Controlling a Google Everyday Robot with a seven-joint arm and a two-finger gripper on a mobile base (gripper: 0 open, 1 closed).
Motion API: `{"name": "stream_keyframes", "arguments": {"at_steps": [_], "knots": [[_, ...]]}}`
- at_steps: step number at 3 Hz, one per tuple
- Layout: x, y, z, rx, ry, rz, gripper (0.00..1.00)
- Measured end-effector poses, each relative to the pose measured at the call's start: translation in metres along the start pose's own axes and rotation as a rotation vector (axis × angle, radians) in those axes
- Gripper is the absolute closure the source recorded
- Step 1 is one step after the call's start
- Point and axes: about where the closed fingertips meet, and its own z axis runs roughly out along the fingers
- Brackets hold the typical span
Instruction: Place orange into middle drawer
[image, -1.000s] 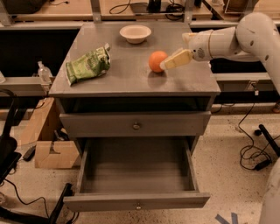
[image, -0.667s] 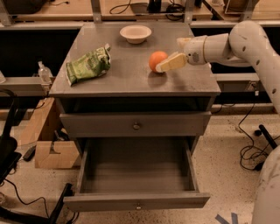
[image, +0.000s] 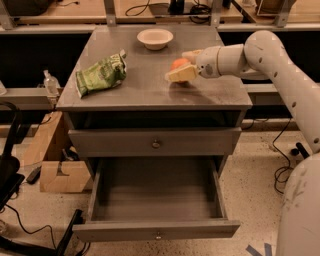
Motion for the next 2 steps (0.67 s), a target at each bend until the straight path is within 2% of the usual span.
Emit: {"name": "stream_keyframes", "arguments": {"at_steps": [2], "knots": [[0.0014,0.0050,0.0145,-0.010,0.007,-0.003,0.72]]}}
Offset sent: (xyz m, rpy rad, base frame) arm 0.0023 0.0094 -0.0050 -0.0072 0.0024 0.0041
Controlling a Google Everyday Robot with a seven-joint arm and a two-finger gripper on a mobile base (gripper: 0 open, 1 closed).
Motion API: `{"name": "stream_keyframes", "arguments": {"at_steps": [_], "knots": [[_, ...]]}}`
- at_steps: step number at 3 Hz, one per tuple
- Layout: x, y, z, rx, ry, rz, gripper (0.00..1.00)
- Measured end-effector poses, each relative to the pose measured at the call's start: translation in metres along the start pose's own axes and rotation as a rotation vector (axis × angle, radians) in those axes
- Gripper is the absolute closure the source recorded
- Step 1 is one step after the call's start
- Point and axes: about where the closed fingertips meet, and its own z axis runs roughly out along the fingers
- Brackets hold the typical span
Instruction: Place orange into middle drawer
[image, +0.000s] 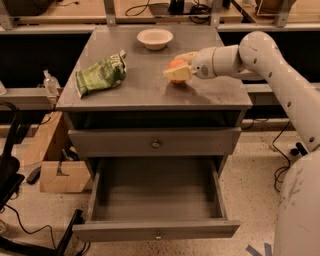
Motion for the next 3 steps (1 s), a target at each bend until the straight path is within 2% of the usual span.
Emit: {"name": "stream_keyframes", "arguments": {"at_steps": [1,2,3], "knots": [[0.000,0.002,0.003,-0.005,0.000,0.000,0.96],[-0.001,0.002,0.005,-0.007,0.000,-0.001,1.00],[-0.025,0.009,-0.007,0.005,-0.033,-0.045,1.00]]}}
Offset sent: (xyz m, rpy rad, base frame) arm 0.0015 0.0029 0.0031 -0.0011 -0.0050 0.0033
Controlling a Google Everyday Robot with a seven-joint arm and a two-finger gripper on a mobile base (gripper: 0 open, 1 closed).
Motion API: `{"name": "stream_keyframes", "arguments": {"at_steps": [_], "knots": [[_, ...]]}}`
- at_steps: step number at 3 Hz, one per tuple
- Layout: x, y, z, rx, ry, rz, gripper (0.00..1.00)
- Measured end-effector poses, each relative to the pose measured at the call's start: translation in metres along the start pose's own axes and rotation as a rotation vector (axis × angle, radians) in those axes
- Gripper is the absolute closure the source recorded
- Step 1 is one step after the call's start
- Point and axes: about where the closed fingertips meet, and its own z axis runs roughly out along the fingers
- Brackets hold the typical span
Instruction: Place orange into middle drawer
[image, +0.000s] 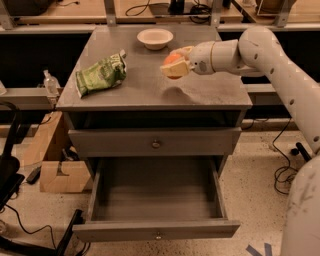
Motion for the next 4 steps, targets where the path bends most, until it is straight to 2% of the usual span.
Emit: {"name": "stream_keyframes", "arguments": {"at_steps": [1,2,3,4], "knots": [[-0.037,0.020,-0.017,-0.005,-0.036,-0.075,1.00],[-0.066,0.049,-0.032,-0.013,-0.058,-0.128,1.00],[-0.068,0.079,-0.049,-0.001,-0.070,-0.114,1.00],[-0.039,0.114,-0.061,0.028,-0.070,-0.047,1.00]]}}
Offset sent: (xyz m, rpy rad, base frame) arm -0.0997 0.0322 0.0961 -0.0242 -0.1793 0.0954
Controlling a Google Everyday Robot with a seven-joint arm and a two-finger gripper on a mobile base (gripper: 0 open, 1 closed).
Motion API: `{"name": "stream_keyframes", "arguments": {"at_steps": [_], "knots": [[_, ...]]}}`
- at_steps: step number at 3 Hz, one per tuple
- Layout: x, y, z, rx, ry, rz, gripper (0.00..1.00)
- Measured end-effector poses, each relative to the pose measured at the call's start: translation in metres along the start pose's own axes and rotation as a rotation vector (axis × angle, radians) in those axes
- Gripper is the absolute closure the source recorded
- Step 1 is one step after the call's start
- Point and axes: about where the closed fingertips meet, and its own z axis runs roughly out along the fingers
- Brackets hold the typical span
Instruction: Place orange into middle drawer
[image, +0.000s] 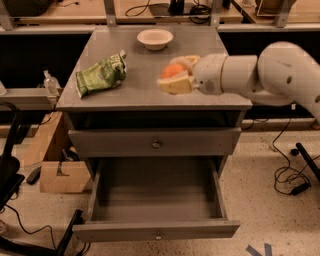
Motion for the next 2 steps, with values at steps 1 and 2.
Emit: {"name": "stream_keyframes", "arguments": {"at_steps": [1,2], "knots": [[0.048,0.041,0.001,0.016,0.027,0.039,1.00],[0.069,0.048,-0.005,0.029,0.081,0.034,1.00]]}}
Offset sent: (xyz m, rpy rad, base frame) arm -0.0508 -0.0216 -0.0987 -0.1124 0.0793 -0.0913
